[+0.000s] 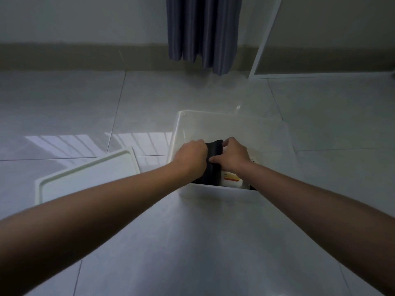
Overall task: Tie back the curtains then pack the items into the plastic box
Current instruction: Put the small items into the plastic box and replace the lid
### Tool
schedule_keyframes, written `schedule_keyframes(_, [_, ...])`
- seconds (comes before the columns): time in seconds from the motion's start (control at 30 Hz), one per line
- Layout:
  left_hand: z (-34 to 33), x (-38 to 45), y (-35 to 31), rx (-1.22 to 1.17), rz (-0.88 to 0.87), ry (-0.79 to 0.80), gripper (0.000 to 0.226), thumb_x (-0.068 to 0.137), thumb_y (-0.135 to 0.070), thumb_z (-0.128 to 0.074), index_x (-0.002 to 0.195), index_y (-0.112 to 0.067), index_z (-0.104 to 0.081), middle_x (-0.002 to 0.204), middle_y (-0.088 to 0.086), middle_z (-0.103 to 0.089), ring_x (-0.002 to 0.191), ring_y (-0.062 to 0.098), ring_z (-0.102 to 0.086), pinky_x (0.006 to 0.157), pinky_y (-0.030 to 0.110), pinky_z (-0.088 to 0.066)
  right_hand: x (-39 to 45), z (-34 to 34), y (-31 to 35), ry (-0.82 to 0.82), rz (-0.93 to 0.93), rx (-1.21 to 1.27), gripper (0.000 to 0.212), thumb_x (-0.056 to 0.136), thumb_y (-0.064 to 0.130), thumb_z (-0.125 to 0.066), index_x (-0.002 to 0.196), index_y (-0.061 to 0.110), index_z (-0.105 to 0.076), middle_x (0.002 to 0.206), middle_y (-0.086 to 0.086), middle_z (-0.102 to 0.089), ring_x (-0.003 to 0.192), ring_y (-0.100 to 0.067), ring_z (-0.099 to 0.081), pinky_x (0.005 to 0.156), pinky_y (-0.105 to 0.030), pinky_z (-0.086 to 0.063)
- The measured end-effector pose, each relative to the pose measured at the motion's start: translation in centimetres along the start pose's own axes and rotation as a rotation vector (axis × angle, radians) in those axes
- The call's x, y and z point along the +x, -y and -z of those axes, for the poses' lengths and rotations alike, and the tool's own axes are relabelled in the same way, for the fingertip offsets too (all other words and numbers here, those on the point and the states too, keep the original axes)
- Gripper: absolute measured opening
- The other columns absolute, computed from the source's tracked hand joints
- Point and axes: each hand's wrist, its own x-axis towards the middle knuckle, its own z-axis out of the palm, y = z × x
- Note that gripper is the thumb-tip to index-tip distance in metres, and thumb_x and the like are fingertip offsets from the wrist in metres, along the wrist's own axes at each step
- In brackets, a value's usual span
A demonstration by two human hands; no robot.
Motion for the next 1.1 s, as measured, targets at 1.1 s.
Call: schedule_keyframes(1.1, [1.0, -2.9, 1.9, -0.7, 0.263, -0.421, 0.036, 0.103, -0.019, -0.029, 0.133, -0.003, -0.04, 0.134, 0.018, -0.05, 0.12, 0.037, -0.048, 0.097, 0.047, -0.04, -6.5, 12.5, -18.3, -0.745, 0.155, -0.272, 0.042, 0.094, 0.041, -0.05, 0.129, 0.016, -0.049, 0.129, -0.013, -0.05, 0.112, -0.032, -0.049, 0.088, -0.047, -0.049])
